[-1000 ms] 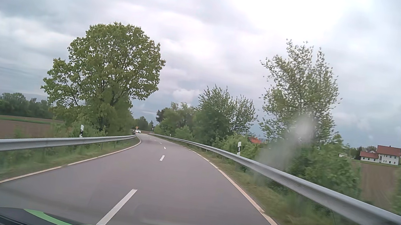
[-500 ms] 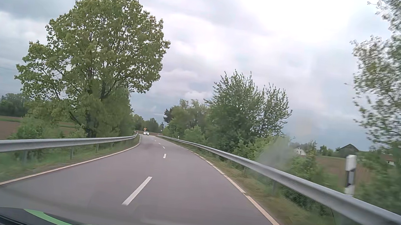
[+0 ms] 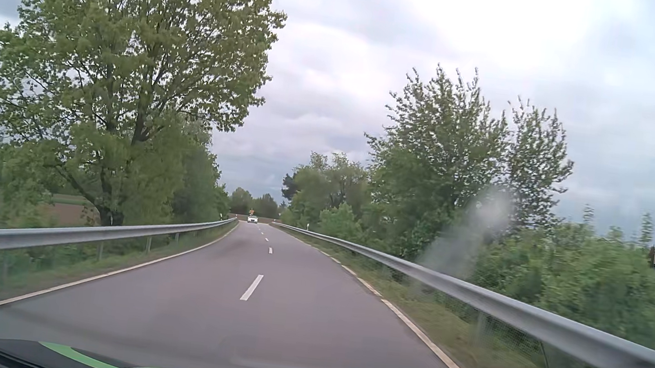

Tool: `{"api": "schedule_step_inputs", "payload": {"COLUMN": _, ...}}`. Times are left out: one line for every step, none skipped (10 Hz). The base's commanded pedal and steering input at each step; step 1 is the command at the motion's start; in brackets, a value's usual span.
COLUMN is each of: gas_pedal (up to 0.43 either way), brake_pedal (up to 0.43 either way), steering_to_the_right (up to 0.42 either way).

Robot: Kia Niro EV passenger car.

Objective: Follow the waypoints while adhering to traffic rules and regulations

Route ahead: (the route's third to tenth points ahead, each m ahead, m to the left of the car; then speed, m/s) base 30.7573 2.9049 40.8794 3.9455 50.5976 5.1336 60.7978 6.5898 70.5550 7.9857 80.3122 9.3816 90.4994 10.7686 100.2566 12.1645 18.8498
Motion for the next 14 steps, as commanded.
{"api": "schedule_step_inputs", "payload": {"gas_pedal": 0.0, "brake_pedal": 0.0, "steering_to_the_right": -0.026}}
{"api": "schedule_step_inputs", "payload": {"gas_pedal": 0.0, "brake_pedal": 0.0, "steering_to_the_right": -0.026}}
{"api": "schedule_step_inputs", "payload": {"gas_pedal": 0.0, "brake_pedal": 0.0, "steering_to_the_right": -0.026}}
{"api": "schedule_step_inputs", "payload": {"gas_pedal": 0.0, "brake_pedal": 0.0, "steering_to_the_right": -0.026}}
{"api": "schedule_step_inputs", "payload": {"gas_pedal": 0.0, "brake_pedal": 0.0, "steering_to_the_right": -0.026}}
{"api": "schedule_step_inputs", "payload": {"gas_pedal": 0.0, "brake_pedal": 0.0, "steering_to_the_right": -0.025}}
{"api": "schedule_step_inputs", "payload": {"gas_pedal": 0.0, "brake_pedal": 0.0, "steering_to_the_right": -0.023}}
{"api": "schedule_step_inputs", "payload": {"gas_pedal": 0.0, "brake_pedal": 0.0, "steering_to_the_right": -0.021}}
{"api": "schedule_step_inputs", "payload": {"gas_pedal": 0.0, "brake_pedal": 0.0, "steering_to_the_right": -0.018}}
{"api": "schedule_step_inputs", "payload": {"gas_pedal": 0.0, "brake_pedal": 0.0, "steering_to_the_right": -0.016}}
{"api": "schedule_step_inputs", "payload": {"gas_pedal": 0.0, "brake_pedal": 0.0, "steering_to_the_right": -0.013}}
{"api": "schedule_step_inputs", "payload": {"gas_pedal": 0.0, "brake_pedal": 0.0, "steering_to_the_right": -0.012}}
{"api": "schedule_step_inputs", "payload": {"gas_pedal": 0.0, "brake_pedal": 0.012, "steering_to_the_right": -0.012}}
{"api": "schedule_step_inputs", "payload": {"gas_pedal": 0.0, "brake_pedal": 0.018, "steering_to_the_right": -0.012}}
